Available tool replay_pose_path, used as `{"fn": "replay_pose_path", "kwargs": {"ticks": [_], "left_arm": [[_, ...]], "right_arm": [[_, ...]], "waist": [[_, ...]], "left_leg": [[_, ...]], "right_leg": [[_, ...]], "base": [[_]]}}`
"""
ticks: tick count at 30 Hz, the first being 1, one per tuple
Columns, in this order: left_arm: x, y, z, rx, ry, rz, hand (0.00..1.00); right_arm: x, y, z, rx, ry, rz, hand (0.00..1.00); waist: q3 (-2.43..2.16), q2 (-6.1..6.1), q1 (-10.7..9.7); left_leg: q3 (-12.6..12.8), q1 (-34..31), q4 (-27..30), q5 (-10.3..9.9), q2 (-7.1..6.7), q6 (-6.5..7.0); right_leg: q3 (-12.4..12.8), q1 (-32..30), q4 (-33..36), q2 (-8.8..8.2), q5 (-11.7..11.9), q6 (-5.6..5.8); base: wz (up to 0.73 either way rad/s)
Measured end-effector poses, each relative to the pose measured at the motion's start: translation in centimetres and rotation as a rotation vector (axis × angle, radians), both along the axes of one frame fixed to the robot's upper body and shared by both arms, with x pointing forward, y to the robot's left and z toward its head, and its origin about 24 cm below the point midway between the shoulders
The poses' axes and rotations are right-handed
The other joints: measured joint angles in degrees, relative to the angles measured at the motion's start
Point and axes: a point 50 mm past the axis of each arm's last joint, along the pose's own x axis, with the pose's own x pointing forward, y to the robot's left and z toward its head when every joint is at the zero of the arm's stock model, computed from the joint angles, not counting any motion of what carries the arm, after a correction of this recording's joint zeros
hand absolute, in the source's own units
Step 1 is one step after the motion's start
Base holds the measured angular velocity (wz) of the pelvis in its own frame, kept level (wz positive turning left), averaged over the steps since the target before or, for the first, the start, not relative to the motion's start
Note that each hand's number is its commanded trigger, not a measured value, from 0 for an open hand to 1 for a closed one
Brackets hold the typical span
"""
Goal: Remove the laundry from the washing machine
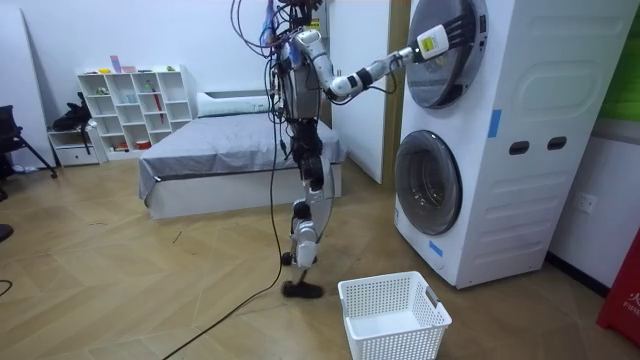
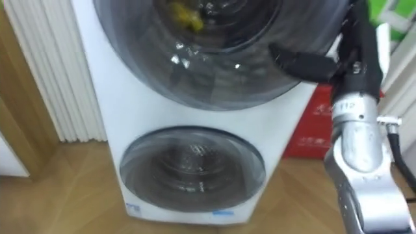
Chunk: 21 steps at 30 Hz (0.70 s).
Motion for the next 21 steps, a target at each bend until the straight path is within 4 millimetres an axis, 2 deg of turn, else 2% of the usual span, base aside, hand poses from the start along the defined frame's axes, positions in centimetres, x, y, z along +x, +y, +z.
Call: {"fn": "replay_pose_path", "kwargs": {"ticks": [1, 2, 3, 8, 11, 15, 21], "left_arm": [[0.3, -0.2, -0.1, -0.006, -0.005, -0.006, 0.00], [0.2, -0.4, -0.1, -0.008, -0.002, -0.017, 0.00], [-0.1, -0.6, -0.2, -0.013, 0.003, 0.000, 0.00], [-1.8, -0.6, -0.2, -0.029, 0.025, 0.044, 0.00], [-1.7, -0.4, -0.2, -0.037, 0.019, 0.038, 0.00], [-2.2, -0.1, -0.1, -0.043, 0.032, 0.027, 0.00], [-3.0, 0.2, 0.0, -0.036, 0.049, 0.004, 0.00]], "right_arm": [[-0.2, 0.2, -0.2, -0.004, -0.004, 0.019, 0.00], [-0.4, 0.2, -0.4, -0.002, -0.004, 0.033, 0.00], [-0.8, 0.1, -1.0, 0.012, 0.005, 0.048, 0.00], [-2.4, 0.1, -2.5, 0.029, 0.047, 0.097, 0.00], [-3.0, -0.1, -2.3, 0.033, 0.040, 0.118, 0.00], [-3.4, 0.4, -1.9, 0.016, 0.047, 0.162, 0.00], [-4.4, 0.4, -1.3, -0.008, 0.024, 0.179, 0.00]], "waist": [[0.00, 0.49, -0.7], [0.03, 1.10, -0.8], [0.04, 1.46, -0.8], [0.13, 1.67, -1.1], [0.08, 1.49, -1.8], [0.01, 1.15, -2.7], [-0.09, 0.53, -3.0]], "left_leg": [[3.6, 0.1, -0.1, 0.1, 0.39, -0.01], [4.7, 0.8, -0.4, 0.2, 0.69, -0.01], [4.7, 1.4, -0.9, 0.2, 0.82, -0.02], [5.5, 1.9, -0.8, 0.2, 0.89, -0.03], [5.5, 0.7, -1.0, 0.1, 0.68, -0.07], [5.5, 0.1, -0.4, 0.3, 0.14, 0.07], [5.6, -0.1, -0.2, 0.3, 0.10, 0.10]], "right_leg": [[-0.3, 0.0, 0.4, 0.17, 0.0, 0.05], [-0.2, 0.3, 0.4, 0.45, 0.0, 0.05], [-0.2, 0.8, 0.3, 0.69, -0.1, 0.04], [-0.3, 1.2, 0.4, 0.97, -0.1, 0.05], [-1.1, 0.3, 0.5, 0.81, -0.1, 0.04], [-0.6, -0.3, 0.8, 0.42, -0.5, -0.69], [-0.1, -0.7, 1.3, 0.40, -0.5, -0.74]], "base": [[0.25], [0.14], [0.05], [-0.02], [0.06], [-0.01], [0.00]]}}
